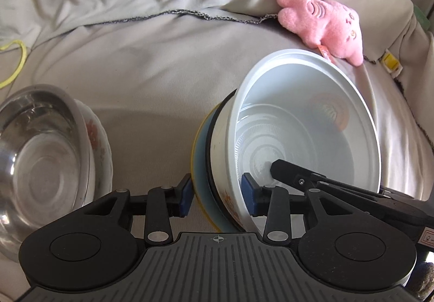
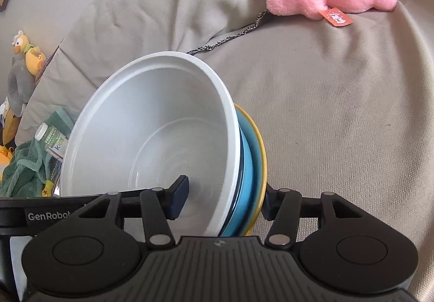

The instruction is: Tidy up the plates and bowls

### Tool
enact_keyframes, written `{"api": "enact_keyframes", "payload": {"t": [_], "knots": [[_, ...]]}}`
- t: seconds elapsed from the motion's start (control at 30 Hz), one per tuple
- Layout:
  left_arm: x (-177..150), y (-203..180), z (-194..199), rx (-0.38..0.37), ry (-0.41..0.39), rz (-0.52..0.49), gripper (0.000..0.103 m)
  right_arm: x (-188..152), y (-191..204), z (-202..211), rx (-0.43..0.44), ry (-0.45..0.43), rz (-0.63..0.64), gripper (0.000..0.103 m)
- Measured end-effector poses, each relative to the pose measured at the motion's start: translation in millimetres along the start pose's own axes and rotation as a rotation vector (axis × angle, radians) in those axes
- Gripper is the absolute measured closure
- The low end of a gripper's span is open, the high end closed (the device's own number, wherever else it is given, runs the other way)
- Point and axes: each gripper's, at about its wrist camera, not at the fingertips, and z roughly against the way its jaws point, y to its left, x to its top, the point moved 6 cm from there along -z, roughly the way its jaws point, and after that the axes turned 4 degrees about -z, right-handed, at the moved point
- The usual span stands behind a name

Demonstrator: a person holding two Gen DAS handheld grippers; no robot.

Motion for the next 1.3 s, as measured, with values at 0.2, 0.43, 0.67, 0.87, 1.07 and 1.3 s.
{"api": "enact_keyframes", "payload": {"t": [0.2, 0.43, 0.67, 0.87, 1.07, 1.3], "knots": [[1, -7, 0, 0.026, 0.043, -0.070, 0.060, -2, 0, 3, 0.019, -0.015, 0.021, 0.050], [-4, -9, -8, 0.011, 0.164, -0.084, 0.060, 4, -2, 14, 0.045, -0.040, 0.017, 0.051], [6, -2, -9, -0.026, 0.285, 0.069, 0.068, 4, -7, 20, 0.057, -0.048, 0.004, 0.051], [16, -8, 10, 0.081, 0.274, 0.011, 0.073, 12, -17, 30, 0.092, -0.074, -0.044, 0.053], [32, -16, 27, 0.075, 0.221, -0.053, 0.074, 10, -17, 30, 0.075, -0.081, -0.034, 0.053], [38, -10, 36, 0.021, 0.235, -0.027, 0.070, 12, -22, 36, 0.101, -0.098, -0.055, 0.053]]}}
